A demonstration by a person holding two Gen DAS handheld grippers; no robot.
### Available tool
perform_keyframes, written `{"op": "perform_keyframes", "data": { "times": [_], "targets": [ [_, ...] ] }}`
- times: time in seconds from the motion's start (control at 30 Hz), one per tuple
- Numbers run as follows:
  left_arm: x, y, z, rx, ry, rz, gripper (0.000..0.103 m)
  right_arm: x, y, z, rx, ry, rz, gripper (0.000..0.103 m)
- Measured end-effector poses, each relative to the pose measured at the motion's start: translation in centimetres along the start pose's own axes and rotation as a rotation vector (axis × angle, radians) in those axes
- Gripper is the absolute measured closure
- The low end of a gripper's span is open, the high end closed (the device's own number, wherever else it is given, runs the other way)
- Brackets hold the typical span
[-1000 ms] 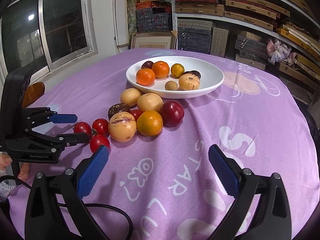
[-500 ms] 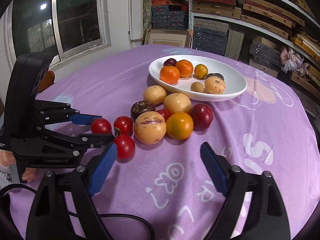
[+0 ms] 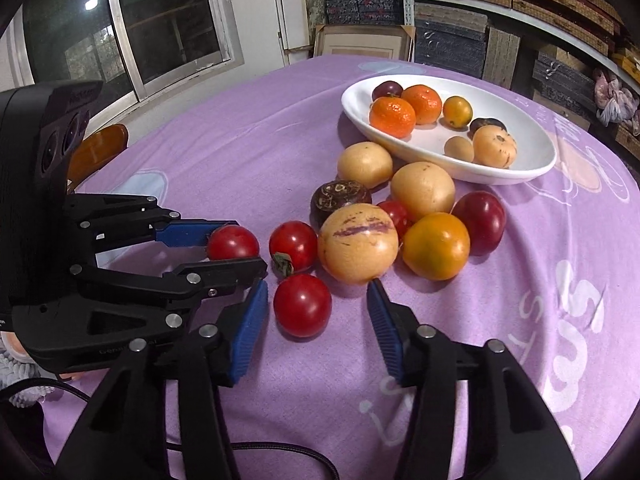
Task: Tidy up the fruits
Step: 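Grasp a red cherry tomato with the left tool while the right tool grasps another, then place both red cherry tomatoes on the plate and open both tools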
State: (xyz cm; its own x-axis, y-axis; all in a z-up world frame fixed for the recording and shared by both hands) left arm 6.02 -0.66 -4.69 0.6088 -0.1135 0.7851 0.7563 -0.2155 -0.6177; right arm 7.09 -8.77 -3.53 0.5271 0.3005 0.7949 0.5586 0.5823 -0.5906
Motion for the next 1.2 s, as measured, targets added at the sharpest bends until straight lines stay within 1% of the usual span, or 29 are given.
{"op": "perform_keyframes", "data": {
  "times": [0.03, 0.23, 0.33, 0.43, 0.5, 0.57, 0.63, 0.73, 0.87, 1.0, 1.07, 1.13, 1.2],
  "targets": [
    [0.0, 0.0, 0.0, -0.003, -0.005, -0.001, 0.069, -0.1, 0.2, -0.1, 0.015, 0.010, 0.013, 0.075],
    [0.2, -0.1, 0.3, 0.000, -0.021, -0.008, 0.070, -0.1, -0.4, -0.4, 0.032, 0.041, 0.000, 0.075],
    [1.1, -0.6, 0.7, 0.017, -0.028, -0.039, 0.070, 0.9, -2.1, -1.4, 0.021, 0.061, -0.049, 0.075],
    [3.6, -1.1, 1.4, 0.033, -0.035, -0.083, 0.070, 3.4, -4.8, -4.0, -0.035, 0.097, -0.142, 0.075],
    [6.3, -1.1, 1.9, 0.037, -0.038, -0.109, 0.070, 5.4, -6.4, -6.5, -0.085, 0.128, -0.200, 0.075],
    [9.0, -0.6, 2.3, 0.041, -0.043, -0.132, 0.070, 7.5, -7.5, -9.1, -0.126, 0.160, -0.247, 0.075],
    [11.3, 0.5, 2.3, 0.045, -0.036, -0.144, 0.070, 9.5, -7.7, -11.2, -0.159, 0.188, -0.283, 0.075],
    [13.5, 2.8, 2.3, 0.060, -0.033, -0.143, 0.070, 11.7, -6.3, -13.3, -0.177, 0.216, -0.298, 0.075],
    [14.6, 6.7, 3.5, 0.074, -0.079, -0.103, 0.070, 13.2, -2.8, -15.8, -0.166, 0.281, -0.287, 0.075],
    [14.7, 9.1, 5.2, 0.077, -0.138, -0.064, 0.070, 13.7, 0.9, -17.7, -0.178, 0.309, -0.251, 0.075],
    [14.7, 10.0, 5.4, 0.079, -0.135, -0.050, 0.070, 13.6, 2.5, -18.2, -0.185, 0.313, -0.230, 0.075],
    [15.0, 10.1, 5.6, 0.085, -0.125, -0.062, 0.070, 13.4, 3.7, -18.5, -0.194, 0.308, -0.208, 0.075],
    [15.3, 10.4, 5.6, 0.083, -0.125, -0.066, 0.069, 13.3, 4.2, -18.8, -0.213, 0.298, -0.210, 0.073]
  ]
}}
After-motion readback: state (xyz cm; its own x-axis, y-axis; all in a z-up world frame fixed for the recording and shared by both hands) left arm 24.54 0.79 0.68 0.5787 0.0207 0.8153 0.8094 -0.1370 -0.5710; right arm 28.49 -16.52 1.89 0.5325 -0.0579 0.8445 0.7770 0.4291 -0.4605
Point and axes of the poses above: each gripper's, at about its wrist camera, not at the fingertips, and y roughly the way its jaws point, z to its left, x to its top, the point moved 7 cm from there along y, roughly the way its jaws point, and after that the axes turned 12 degrees about -z, right-handed, at the moved point
